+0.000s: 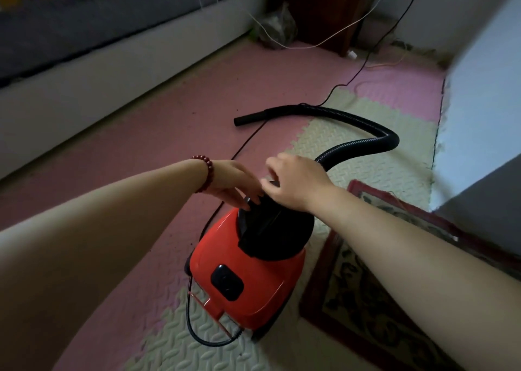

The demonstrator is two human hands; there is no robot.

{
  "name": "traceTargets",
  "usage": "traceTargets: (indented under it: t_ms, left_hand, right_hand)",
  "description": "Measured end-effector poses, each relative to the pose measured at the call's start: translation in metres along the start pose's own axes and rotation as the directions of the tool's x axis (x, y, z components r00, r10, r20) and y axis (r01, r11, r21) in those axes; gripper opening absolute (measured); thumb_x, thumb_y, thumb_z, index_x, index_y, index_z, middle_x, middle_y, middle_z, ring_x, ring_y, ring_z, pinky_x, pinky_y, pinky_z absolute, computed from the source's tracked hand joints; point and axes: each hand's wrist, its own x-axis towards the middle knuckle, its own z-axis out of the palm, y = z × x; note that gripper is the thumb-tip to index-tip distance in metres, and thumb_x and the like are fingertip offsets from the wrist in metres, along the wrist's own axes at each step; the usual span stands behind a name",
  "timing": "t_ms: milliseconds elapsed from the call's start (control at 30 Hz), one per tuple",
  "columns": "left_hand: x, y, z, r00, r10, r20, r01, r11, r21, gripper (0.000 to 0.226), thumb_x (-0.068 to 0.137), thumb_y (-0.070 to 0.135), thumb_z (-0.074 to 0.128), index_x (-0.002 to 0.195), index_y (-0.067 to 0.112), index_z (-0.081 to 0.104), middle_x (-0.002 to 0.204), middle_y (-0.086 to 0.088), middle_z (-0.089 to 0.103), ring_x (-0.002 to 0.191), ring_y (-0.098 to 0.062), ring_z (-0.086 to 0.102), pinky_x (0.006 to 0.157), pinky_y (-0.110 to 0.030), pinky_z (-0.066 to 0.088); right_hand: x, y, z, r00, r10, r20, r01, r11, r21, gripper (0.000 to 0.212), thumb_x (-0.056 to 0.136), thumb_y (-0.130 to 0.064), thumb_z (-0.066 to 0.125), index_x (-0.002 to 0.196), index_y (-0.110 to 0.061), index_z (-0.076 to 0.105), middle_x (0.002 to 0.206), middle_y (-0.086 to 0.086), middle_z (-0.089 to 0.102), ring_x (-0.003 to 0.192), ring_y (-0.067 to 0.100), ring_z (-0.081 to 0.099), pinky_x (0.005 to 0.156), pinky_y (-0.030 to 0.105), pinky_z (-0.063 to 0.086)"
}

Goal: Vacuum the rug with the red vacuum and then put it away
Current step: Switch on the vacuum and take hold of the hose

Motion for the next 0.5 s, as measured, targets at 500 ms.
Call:
traceTargets:
  t_ms: [500]
  left_hand:
    - [0.011,-0.005,-0.004,0.997,-0.049,0.065,0.033,0.973,0.228,0.026,0.084,-0.001,0.056,0.099,0.017,0.067,0.101,-0.007,0.067,0.096,-0.018,0.063,0.094,-0.034,0.052]
  right_hand:
    - [-0.004,-0.011,0.021,0.953,-0.301,0.032,0.294,0.945,0.143,0.034,0.091,-0.052,0.046,0.073,-0.023,0.049,0.062,-0.009,0.046,0.063,0.018,0.047,0.061,0.030,0.039]
